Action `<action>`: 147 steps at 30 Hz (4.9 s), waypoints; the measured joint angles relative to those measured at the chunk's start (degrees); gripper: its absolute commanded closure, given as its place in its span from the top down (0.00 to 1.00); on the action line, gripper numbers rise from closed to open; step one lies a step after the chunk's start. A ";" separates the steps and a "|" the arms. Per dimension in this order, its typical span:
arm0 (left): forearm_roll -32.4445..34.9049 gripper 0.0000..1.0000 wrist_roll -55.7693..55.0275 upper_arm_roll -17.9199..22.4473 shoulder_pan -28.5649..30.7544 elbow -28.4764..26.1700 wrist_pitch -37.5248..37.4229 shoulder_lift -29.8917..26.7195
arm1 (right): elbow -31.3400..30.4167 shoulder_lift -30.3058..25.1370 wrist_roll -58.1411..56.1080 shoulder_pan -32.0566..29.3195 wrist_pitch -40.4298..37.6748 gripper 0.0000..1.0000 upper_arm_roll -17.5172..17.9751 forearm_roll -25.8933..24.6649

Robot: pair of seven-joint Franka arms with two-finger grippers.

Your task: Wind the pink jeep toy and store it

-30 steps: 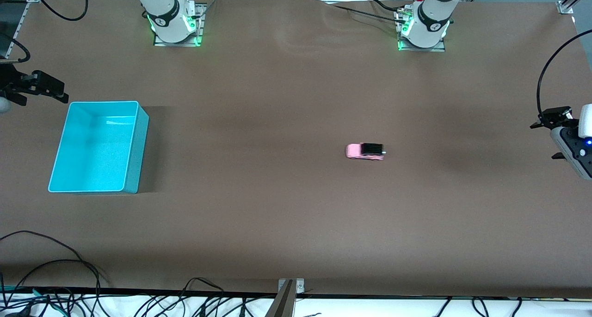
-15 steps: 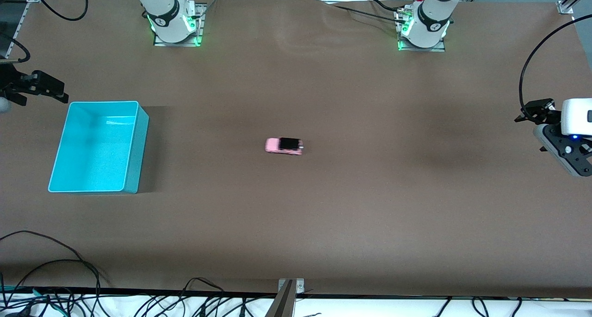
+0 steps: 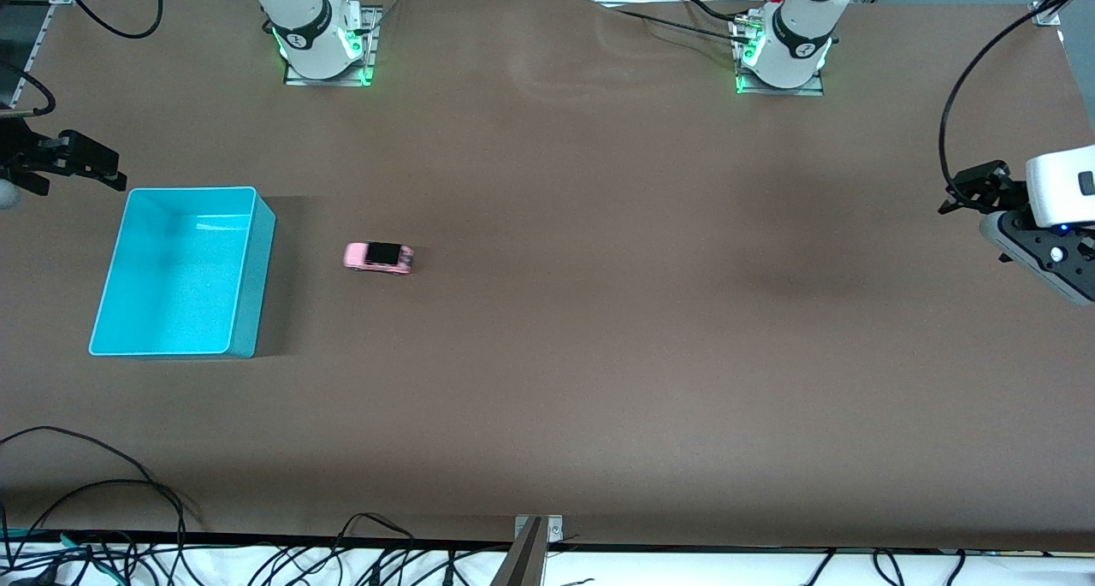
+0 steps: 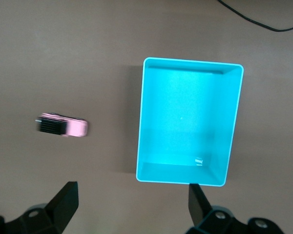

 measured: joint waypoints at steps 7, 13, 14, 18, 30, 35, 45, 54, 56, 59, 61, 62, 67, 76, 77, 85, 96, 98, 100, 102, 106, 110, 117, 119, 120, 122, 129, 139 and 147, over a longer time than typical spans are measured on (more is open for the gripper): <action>-3.30 1.00 -6.45 5.90 -3.59 -10.03 7.95 -6.52 | 0.00 0.01 0.00 -0.02 0.00 1.00 -0.02 0.00; -3.35 1.00 -14.00 10.77 -7.91 -16.18 10.95 -11.23 | 0.00 0.01 0.00 -0.02 0.00 1.00 -0.02 0.00; -3.35 1.00 -14.98 11.29 -8.38 -16.77 11.07 -11.89 | 0.00 0.01 0.00 -0.02 0.00 1.00 -0.02 0.00; -3.35 1.00 -16.76 12.09 -8.90 -18.08 11.21 -14.05 | 0.00 0.01 0.00 -0.02 0.00 1.00 -0.02 0.00; -3.35 1.00 -18.48 12.87 -8.87 -19.30 10.85 -16.68 | 0.00 0.01 0.00 -0.02 0.00 1.00 -0.02 0.00; -3.35 1.00 -19.47 12.83 -8.87 -19.32 9.40 -17.32 | 0.00 0.02 0.00 -0.02 0.00 1.00 -0.02 0.00; -3.38 1.00 -21.70 12.22 -9.71 -19.30 6.32 -17.72 | 0.00 0.38 1.24 -0.18 0.00 1.00 -0.19 -0.31; -3.38 1.00 -22.73 11.91 -10.04 -19.23 6.25 -17.51 | -0.01 1.49 2.29 -0.22 0.11 1.00 -0.41 -1.18; -3.40 1.00 -23.73 11.76 -10.06 -19.10 6.28 -17.36 | -0.01 1.61 2.38 -0.24 0.22 1.00 -0.42 -1.18; -3.40 1.00 -25.48 11.43 -10.09 -19.01 6.32 -17.17 | 0.00 1.66 2.47 -0.23 0.23 1.00 -0.42 -1.18; -3.40 1.00 -26.90 11.13 -10.11 -18.98 6.32 -17.08 | 0.00 1.66 2.50 -0.23 0.23 1.00 -0.41 -1.18; -3.40 1.00 -27.68 10.89 -10.12 -18.95 6.32 -17.06 | 0.00 1.66 2.51 -0.22 0.23 1.00 -0.41 -1.18; -3.40 1.00 -33.51 9.11 -10.13 -18.62 6.32 -17.05 | 0.00 1.74 2.55 -0.15 0.23 1.00 -0.37 -1.18; -3.40 1.00 -37.75 8.88 -9.93 -16.64 6.46 -17.06 | -0.12 3.34 2.59 -0.10 0.31 1.00 0.24 -1.18; -3.40 1.00 -37.75 8.96 -9.87 -16.56 6.46 -17.06 | -0.24 3.68 2.69 -0.09 0.58 1.00 0.42 -1.18; -3.40 1.00 -37.75 9.09 -9.71 -16.52 6.46 -16.95 | -4.98 4.95 4.02 -0.04 7.87 1.00 1.16 -1.18; -3.40 1.00 -37.75 9.12 -9.67 -16.52 6.58 -16.53 | -15.84 5.06 9.97 -0.01 21.14 1.00 4.21 -1.17; -3.40 1.00 -37.75 9.13 -9.67 -16.52 6.67 -16.38 | -18.10 5.09 11.03 0.01 24.04 1.00 4.74 -1.17; -3.40 1.00 -37.75 9.14 -9.67 -16.44 6.81 -16.25 | -20.11 5.13 11.53 0.02 26.54 1.00 5.00 -1.17; -3.40 1.00 -37.75 9.14 -9.67 -16.11 6.99 -16.09 | -22.31 5.15 11.87 0.02 29.21 1.00 5.10 -1.17; -3.40 1.00 -37.75 9.14 -9.67 -15.31 7.04 -15.69 | -26.52 5.16 12.05 0.00 34.15 1.00 5.10 -1.17; -3.40 1.00 -37.75 9.14 -9.67 -14.41 7.11 -15.12 | -30.46 5.17 12.19 0.00 38.15 1.00 5.11 -1.17; -3.40 1.00 -37.76 9.14 -9.66 -12.35 7.15 -14.09 | -34.51 5.19 16.20 0.00 42.01 1.00 5.37 -1.16; -3.40 1.00 -37.76 9.14 -9.65 -12.13 7.15 -14.02 | -35.17 5.22 21.00 0.00 42.44 1.00 5.68 -1.16; -3.40 1.00 -37.76 9.14 -9.64 -12.05 7.15 -13.99 | -35.42 5.25 23.55 0.00 42.57 1.00 5.88 -1.16; -3.40 1.00 -37.76 9.14 -9.64 -11.95 7.15 -13.94 | -35.79 5.38 29.26 0.01 42.84 1.00 6.45 -1.16; -3.40 1.00 -37.76 9.17 -9.63 -11.89 7.15 -13.84 | -36.80 6.29 41.10 0.05 45.02 1.00 7.65 -1.16; -3.40 1.00 -37.76 9.23 -9.58 -11.86 7.15 -13.78 | -38.48 8.37 60.68 0.01 50.57 1.00 7.62 -1.16; -3.40 1.00 -37.76 9.23 -9.58 -11.86 7.15 -13.74 | -38.65 9.42 74.83 0.01 51.87 1.00 7.62 -1.17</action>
